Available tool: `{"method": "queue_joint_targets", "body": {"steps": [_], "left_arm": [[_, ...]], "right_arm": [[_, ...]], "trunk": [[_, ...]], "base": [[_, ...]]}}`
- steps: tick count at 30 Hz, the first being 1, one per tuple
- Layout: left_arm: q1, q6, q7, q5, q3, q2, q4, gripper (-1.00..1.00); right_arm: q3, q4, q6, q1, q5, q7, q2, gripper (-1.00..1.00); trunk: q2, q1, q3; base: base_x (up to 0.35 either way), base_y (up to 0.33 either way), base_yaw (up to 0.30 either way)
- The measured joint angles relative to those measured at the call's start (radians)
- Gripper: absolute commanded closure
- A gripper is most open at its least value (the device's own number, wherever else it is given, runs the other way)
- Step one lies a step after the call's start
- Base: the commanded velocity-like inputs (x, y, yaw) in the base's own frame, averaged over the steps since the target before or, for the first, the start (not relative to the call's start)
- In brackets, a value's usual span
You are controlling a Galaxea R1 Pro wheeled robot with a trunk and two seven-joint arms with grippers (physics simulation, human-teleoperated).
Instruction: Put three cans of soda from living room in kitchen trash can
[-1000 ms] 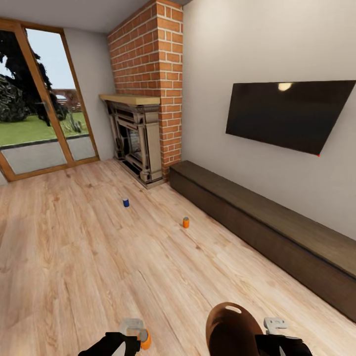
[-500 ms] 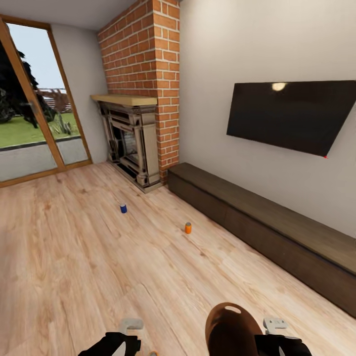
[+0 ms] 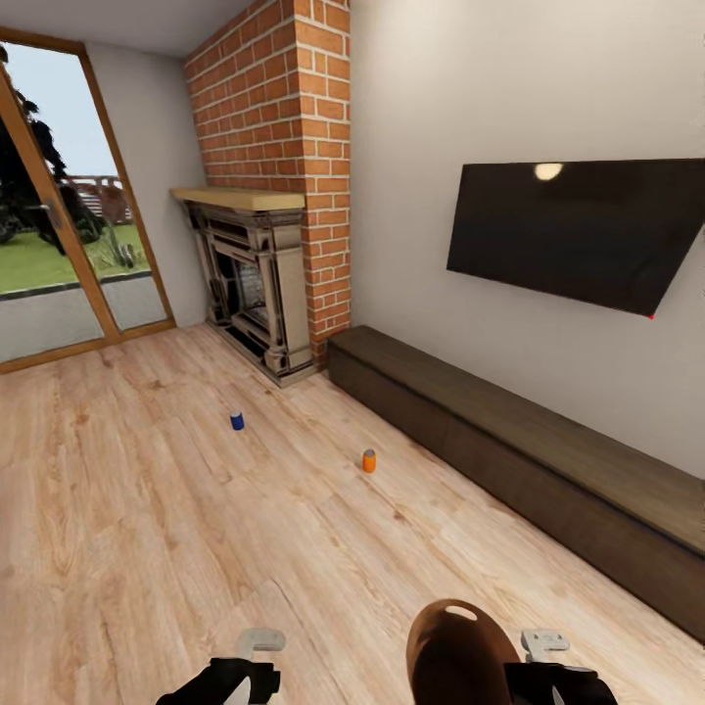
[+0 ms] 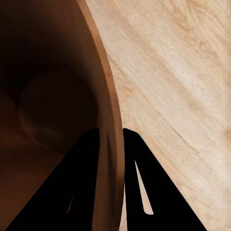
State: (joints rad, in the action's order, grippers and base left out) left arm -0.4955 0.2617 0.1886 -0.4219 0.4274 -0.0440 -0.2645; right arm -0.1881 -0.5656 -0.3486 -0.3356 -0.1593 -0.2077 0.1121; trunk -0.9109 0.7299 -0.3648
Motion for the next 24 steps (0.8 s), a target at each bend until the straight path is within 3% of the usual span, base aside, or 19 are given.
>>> {"method": "queue_joint_targets", "body": {"steps": [24], "left_arm": [[0.0, -0.014, 0.0, 0.0, 0.001, -0.001, 0.001, -1.0]], "right_arm": [[0.0, 0.001, 0.0, 0.0, 0.0, 0.0, -0.001, 1.0]], "trunk": [[0.0, 0.0, 0.0]], "base": [[0.029, -0.029, 0.0]]}}
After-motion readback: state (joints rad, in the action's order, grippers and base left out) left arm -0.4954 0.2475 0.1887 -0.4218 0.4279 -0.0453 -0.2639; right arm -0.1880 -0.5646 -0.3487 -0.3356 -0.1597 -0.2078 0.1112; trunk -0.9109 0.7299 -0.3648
